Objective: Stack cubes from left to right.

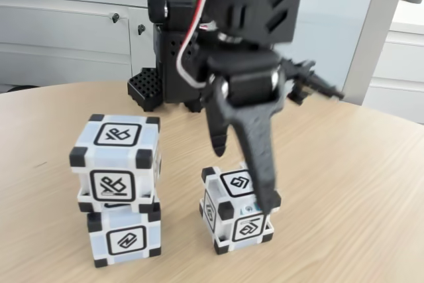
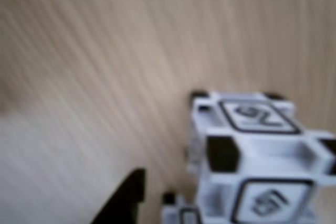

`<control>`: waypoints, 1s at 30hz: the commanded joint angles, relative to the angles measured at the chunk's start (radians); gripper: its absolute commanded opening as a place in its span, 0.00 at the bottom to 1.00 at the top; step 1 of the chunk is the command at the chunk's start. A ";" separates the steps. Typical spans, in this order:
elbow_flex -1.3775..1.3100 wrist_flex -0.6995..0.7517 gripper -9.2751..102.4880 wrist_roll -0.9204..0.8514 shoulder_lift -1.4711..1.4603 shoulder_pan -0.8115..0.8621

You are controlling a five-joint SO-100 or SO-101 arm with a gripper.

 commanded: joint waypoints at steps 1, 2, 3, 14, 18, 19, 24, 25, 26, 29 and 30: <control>-0.043 -0.011 0.45 0.009 -0.026 0.002; -0.051 -0.011 0.44 0.015 -0.034 0.002; -0.058 -0.012 0.44 0.023 -0.041 0.002; -0.067 -0.072 0.18 0.084 -0.106 0.002; -0.067 -0.072 0.08 0.091 -0.077 0.000; -0.067 -0.069 0.08 0.086 -0.054 0.000; -0.067 -0.060 0.08 0.034 0.178 0.002; -0.067 -0.058 0.08 0.023 0.233 0.002; -0.067 -0.058 0.08 0.011 0.287 0.003; -0.067 -0.058 0.08 -0.017 0.410 0.006; -0.067 -0.057 0.08 -0.025 0.442 0.015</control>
